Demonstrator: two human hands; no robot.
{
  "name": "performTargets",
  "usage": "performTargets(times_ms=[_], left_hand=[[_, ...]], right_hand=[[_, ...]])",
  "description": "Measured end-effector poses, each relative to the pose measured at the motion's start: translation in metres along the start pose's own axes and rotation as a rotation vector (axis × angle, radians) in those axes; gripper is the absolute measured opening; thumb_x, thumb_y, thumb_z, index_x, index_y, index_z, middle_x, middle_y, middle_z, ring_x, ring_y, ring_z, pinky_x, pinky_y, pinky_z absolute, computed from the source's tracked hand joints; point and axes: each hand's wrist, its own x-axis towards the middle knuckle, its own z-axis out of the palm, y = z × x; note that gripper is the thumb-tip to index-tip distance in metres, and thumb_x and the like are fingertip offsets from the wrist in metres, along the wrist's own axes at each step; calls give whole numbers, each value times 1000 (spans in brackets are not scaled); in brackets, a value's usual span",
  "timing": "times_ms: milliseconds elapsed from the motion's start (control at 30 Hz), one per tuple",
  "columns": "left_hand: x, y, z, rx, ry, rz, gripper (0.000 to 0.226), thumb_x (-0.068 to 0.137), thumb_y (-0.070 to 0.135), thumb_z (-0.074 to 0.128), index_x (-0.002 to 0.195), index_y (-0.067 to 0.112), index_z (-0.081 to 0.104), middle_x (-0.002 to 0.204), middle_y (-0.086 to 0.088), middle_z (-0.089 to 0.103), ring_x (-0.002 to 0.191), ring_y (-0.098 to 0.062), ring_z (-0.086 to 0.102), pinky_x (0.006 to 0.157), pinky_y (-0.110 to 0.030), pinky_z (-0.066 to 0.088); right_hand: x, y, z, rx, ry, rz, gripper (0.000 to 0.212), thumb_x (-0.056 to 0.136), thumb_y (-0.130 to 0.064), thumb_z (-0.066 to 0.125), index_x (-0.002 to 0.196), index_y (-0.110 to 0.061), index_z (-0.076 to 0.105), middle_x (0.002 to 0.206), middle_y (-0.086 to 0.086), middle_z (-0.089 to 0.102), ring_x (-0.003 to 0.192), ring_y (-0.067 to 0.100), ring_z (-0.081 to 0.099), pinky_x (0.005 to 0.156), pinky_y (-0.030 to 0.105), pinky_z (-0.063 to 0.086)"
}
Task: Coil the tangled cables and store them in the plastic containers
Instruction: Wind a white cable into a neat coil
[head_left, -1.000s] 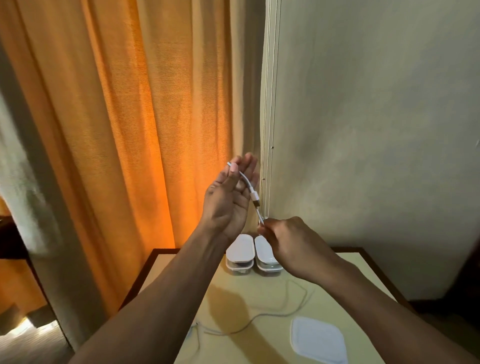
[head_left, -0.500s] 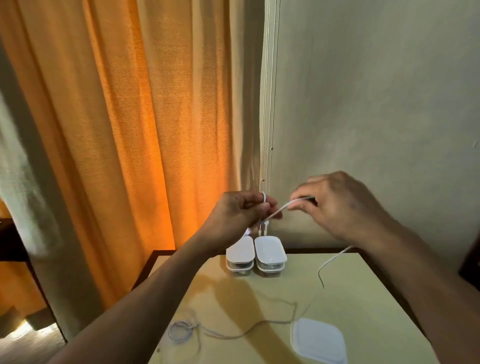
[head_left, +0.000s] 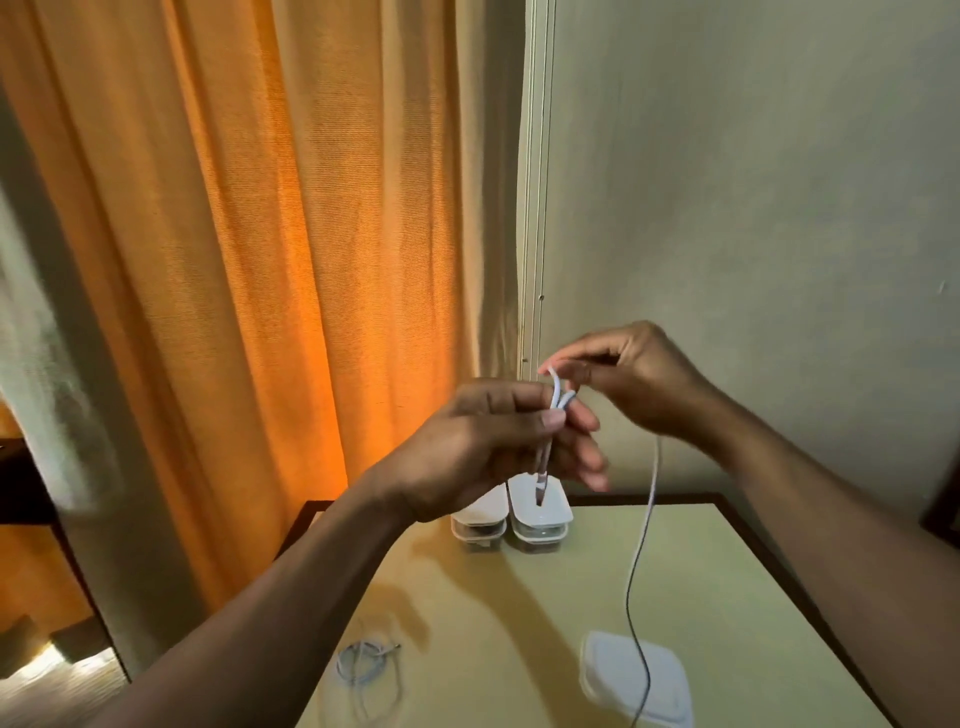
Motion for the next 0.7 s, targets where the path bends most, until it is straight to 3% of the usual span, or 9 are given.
performTargets(times_ms=[67,133,233,333,400,500,567,633,700], left_hand=[[3,7,2,-92,32,100,23,102,2,43,110,-4,64,100,-24,72,95,-39,73,90,-48,58],[6,9,-2,-164,163,201,21,102,4,47,111,-4,63,106,-27,72,104,-42,71,100,-49,55],[11,2,-13,-156,352,279,25,102,2,46,119,-8,61,124,-31,67,123,-41,64,111,-46,48],[13,-14,-25,-74,457,261,26,103,-2,46,122,-5,64,129,-22,68,129,-30,62,114,-39,45],[14,-25,-31,29,501,193,27,105,-2,46,124,-2,65,129,-16,70,127,-23,64,114,-35,45],[14,-38,-35,317,506,56,26,106,2,50,124,3,69,123,-5,74,121,-13,67,105,-25,50],[13,-44,-33,548,466,-19,24,105,6,53,119,8,72,117,3,76,109,-2,69,88,-13,49],[10,-47,-29,706,349,-88,24,105,5,53,106,14,75,101,11,74,83,9,66,72,-9,45],[6,-45,-26,740,228,-157,35,103,0,49,92,19,76,89,10,74,79,-2,66,75,-18,49]], right_hand=[[-16,8,20,136,-72,115,32,96,-13,66,71,-30,77,61,-6,69,51,2,58,55,18,44],[-32,12,36,152,-101,213,32,101,-16,61,72,-24,74,55,-1,62,44,2,47,51,16,37],[-50,16,50,78,-94,248,24,103,-23,59,89,-27,78,53,-4,56,50,4,47,58,16,41],[-65,9,56,-203,-119,159,25,104,-35,53,97,-24,74,60,-7,57,57,6,51,60,23,43],[-70,-2,54,-468,-180,131,25,105,-39,46,103,-26,67,76,-3,64,69,16,56,64,36,46],[-75,-18,46,-785,-278,122,18,105,-37,42,106,-28,58,101,2,68,87,28,61,68,38,47],[-75,-32,42,-917,-353,109,12,104,-32,40,94,-29,46,102,1,65,87,29,61,65,38,42],[-71,-46,34,-1012,-400,92,13,102,-31,42,90,-33,38,102,0,63,89,29,62,64,36,37],[-63,-58,19,-1063,-372,73,8,101,-35,46,98,-32,53,102,-2,65,90,27,64,65,34,41]])
